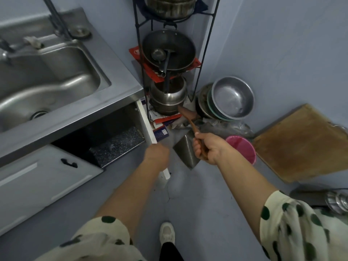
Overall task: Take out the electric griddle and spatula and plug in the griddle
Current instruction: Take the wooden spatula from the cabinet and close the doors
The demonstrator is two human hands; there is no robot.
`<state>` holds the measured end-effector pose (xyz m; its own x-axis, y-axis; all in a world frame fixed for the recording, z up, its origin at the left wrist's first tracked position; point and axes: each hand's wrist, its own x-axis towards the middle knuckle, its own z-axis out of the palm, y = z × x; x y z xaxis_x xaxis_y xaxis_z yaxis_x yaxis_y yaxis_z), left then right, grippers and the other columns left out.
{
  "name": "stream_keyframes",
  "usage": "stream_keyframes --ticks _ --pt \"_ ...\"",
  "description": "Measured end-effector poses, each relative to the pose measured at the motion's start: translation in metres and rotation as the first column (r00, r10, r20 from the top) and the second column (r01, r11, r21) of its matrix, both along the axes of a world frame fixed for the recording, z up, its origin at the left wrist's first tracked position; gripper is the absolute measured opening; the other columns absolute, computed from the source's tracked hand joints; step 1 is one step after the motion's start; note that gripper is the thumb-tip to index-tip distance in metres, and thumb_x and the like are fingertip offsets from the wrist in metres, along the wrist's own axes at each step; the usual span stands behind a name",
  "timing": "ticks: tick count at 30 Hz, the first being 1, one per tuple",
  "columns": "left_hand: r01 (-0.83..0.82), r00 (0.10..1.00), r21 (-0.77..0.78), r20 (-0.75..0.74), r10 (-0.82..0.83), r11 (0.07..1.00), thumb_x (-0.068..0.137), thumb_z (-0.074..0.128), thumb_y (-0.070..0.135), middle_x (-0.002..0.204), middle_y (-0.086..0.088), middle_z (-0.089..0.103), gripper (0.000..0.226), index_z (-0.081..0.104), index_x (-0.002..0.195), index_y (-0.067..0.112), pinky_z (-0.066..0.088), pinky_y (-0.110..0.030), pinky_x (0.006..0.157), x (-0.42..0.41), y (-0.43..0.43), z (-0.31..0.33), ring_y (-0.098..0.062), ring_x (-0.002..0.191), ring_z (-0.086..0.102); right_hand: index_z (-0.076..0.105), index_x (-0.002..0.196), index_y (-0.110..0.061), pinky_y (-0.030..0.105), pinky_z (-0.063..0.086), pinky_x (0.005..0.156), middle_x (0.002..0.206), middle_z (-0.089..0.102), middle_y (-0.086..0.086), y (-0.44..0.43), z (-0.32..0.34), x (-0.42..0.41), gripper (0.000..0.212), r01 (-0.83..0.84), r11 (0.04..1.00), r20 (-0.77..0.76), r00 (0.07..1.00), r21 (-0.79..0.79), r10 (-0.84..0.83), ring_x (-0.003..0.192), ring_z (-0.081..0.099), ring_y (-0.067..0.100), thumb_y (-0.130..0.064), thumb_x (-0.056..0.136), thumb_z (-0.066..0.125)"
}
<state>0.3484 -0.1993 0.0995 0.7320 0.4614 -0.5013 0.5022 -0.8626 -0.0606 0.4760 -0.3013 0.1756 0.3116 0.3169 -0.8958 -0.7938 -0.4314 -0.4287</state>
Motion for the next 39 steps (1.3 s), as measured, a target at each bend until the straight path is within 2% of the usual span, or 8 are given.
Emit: stream_keyframes --ticks 7,9,12,16,23,25,33,39 --pt "0.063 0.997 0.116 -0.043 -0.058 0.991 0.089 0.048 0.007 0.118 -0.008 0.061 0.029 0.064 0.114 0.009 0.039 -0.032 0.102 -0.087 0.032 -0.001 -0.025 0.113 0.054 0.051 0.071 -0.012 0.015 0.037 0.031 0.058 0.046 -0.001 0.026 -0.013 -0.054 0.026 0.095 0.995 -0.118 0.988 -0.028 -0.097 0.047 0.041 0.009 -0.02 0.096 0.051" --pt "0.082 0.995 0.128 -0.064 -0.074 0.988 0.088 0.049 0.008 0.126 -0.008 0.059 0.034 0.064 0.119 0.011 0.028 -0.034 0.114 -0.113 0.047 -0.001 -0.024 0.123 0.049 0.054 0.074 -0.011 0.016 0.039 0.032 0.054 0.049 -0.001 0.035 -0.021 -0.072 0.023 0.126 0.991 -0.169 0.977 -0.035 -0.13 0.041 0.045 0.01 -0.022 0.094 0.054" --pt "0.043 0.99 0.117 -0.135 -0.027 0.992 0.09 0.049 0.008 0.142 -0.009 0.05 0.038 0.06 0.126 0.013 0.014 -0.035 0.121 -0.145 0.069 -0.002 -0.019 0.145 0.025 0.055 0.077 -0.009 0.018 0.04 0.033 0.049 0.05 0.001 0.051 -0.035 -0.097 0.021 0.155 0.988 -0.231 0.96 -0.027 -0.157 0.034 0.046 0.011 -0.022 0.094 0.054" --pt "-0.004 0.984 0.096 -0.177 0.021 0.995 0.094 0.048 0.012 0.159 -0.009 0.024 0.041 0.053 0.135 0.012 0.01 -0.037 0.122 -0.168 0.085 -0.004 -0.017 0.15 0.003 0.05 0.077 -0.009 0.016 0.039 0.032 0.056 0.047 0.001 0.075 -0.049 -0.126 0.022 0.168 0.986 -0.272 0.948 -0.022 -0.168 0.029 0.044 0.011 -0.019 0.096 0.05" --pt "-0.05 0.965 0.143 -0.247 0.084 0.988 0.093 0.054 0.023 0.162 -0.01 0.007 0.043 0.052 0.135 0.014 0.005 -0.041 0.121 -0.177 0.091 -0.011 -0.019 0.15 -0.009 0.048 0.098 -0.011 0.014 0.037 0.03 0.061 0.043 0.0 0.109 -0.058 -0.153 0.004 0.189 0.982 -0.327 0.926 -0.025 -0.187 0.026 0.041 0.011 -0.015 0.097 0.046" --pt "-0.066 0.95 0.184 -0.288 0.118 0.981 0.093 0.056 0.029 0.162 -0.012 0.001 0.045 0.052 0.135 0.016 0.002 -0.043 0.12 -0.182 0.097 -0.016 -0.022 0.149 -0.013 0.052 0.107 -0.013 0.014 0.038 0.031 0.062 0.043 0.001 0.117 -0.06 -0.157 0.012 0.176 0.984 -0.326 0.928 -0.033 -0.177 0.035 0.042 0.01 -0.014 0.097 0.046" --pt "-0.088 0.917 0.308 -0.346 0.198 0.947 0.097 0.048 0.03 0.161 -0.013 -0.008 0.049 0.043 0.143 0.015 -0.006 -0.046 0.119 -0.187 0.124 -0.031 -0.028 0.148 -0.018 0.056 0.113 -0.012 0.014 0.04 0.032 0.062 0.044 0.003 0.146 -0.068 -0.167 0.018 0.109 0.993 -0.324 0.938 -0.054 -0.12 0.046 0.04 0.008 -0.012 0.097 0.048" --pt "-0.1 0.901 0.351 -0.364 0.234 0.931 0.097 0.046 0.03 0.16 -0.014 -0.012 0.049 0.042 0.143 0.012 -0.006 -0.045 0.119 -0.191 0.15 -0.034 -0.029 0.148 -0.019 0.051 0.108 -0.01 0.014 0.038 0.03 0.062 0.043 0.003 0.162 -0.079 -0.175 0.012 0.126 0.991 -0.364 0.922 -0.052 -0.136 0.026 0.04 0.01 -0.01 0.097 0.046"
